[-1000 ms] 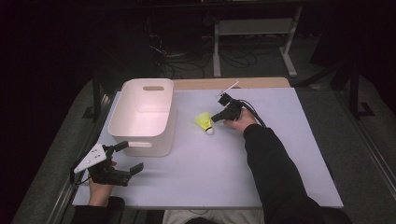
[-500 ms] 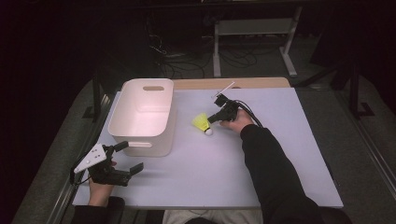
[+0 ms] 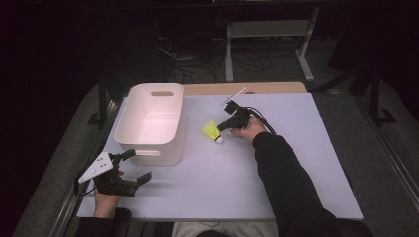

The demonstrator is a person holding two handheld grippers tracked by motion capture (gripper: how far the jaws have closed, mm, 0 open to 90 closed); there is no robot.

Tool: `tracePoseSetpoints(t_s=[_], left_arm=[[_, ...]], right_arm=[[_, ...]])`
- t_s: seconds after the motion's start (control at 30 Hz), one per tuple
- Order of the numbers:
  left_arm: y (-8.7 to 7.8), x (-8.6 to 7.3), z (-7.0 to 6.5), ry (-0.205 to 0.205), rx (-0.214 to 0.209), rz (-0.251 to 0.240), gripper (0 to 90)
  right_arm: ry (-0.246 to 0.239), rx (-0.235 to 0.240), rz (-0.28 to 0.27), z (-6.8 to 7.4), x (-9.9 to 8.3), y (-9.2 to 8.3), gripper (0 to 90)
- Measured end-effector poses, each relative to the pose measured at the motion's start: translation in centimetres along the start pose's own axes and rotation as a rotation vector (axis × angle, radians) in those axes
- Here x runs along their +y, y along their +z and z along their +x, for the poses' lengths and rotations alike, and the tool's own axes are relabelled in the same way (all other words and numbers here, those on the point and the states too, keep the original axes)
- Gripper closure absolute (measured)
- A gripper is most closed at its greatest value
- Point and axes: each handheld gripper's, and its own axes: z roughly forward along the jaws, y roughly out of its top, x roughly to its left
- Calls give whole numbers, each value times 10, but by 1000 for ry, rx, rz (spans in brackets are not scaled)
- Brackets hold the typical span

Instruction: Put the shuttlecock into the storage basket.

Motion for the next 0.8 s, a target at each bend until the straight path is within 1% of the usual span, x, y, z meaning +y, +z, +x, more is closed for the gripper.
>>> tracePoseSetpoints(t_s=[0.2, 0.4, 0.47, 0.8], left_arm=[[0, 0, 0, 0, 0, 0, 0], [0, 0, 0, 0, -1, 0, 0], [0, 0, 0, 1, -2, -1, 0], [0, 0, 0, 1, -3, -1, 0]], right_arm=[[-13, 11, 4, 5, 2, 3, 888], [-21, 9, 5, 6, 2, 3, 887], [-18, 8, 3, 7, 2, 1, 887], [-38, 2, -19, 13, 5, -10, 887]])
